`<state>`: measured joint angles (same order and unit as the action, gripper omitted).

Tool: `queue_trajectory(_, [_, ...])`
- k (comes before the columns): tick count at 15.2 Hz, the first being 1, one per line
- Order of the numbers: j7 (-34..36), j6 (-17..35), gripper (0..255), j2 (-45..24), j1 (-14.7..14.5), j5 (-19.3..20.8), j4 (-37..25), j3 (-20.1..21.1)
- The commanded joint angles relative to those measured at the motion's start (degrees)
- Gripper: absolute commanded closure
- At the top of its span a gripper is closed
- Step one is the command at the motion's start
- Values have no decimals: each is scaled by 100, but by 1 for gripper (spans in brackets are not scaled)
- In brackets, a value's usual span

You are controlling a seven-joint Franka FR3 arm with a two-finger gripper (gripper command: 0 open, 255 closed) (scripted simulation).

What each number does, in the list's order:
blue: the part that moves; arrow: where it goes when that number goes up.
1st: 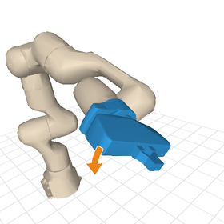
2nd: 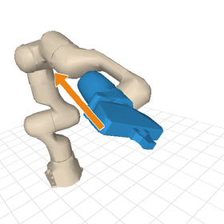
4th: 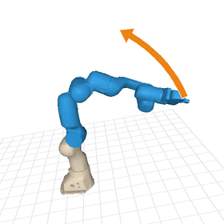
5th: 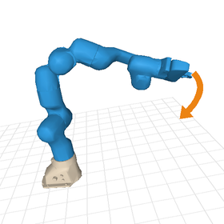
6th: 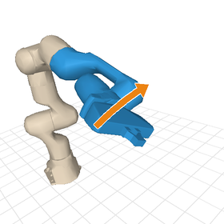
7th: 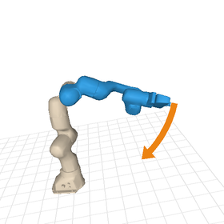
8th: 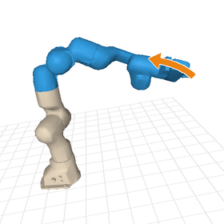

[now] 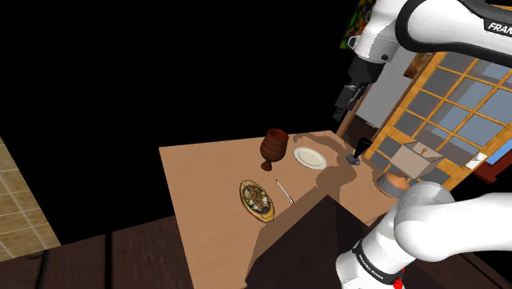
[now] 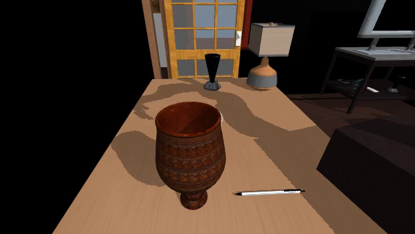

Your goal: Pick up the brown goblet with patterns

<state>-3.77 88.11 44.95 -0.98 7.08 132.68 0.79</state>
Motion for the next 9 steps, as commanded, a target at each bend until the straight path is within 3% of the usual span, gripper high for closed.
queue_trajectory(1, [0,0,0,0,0,0,0,0])
queue_trajectory(9, [-461,1378,0,-981,197,341,299,-630])
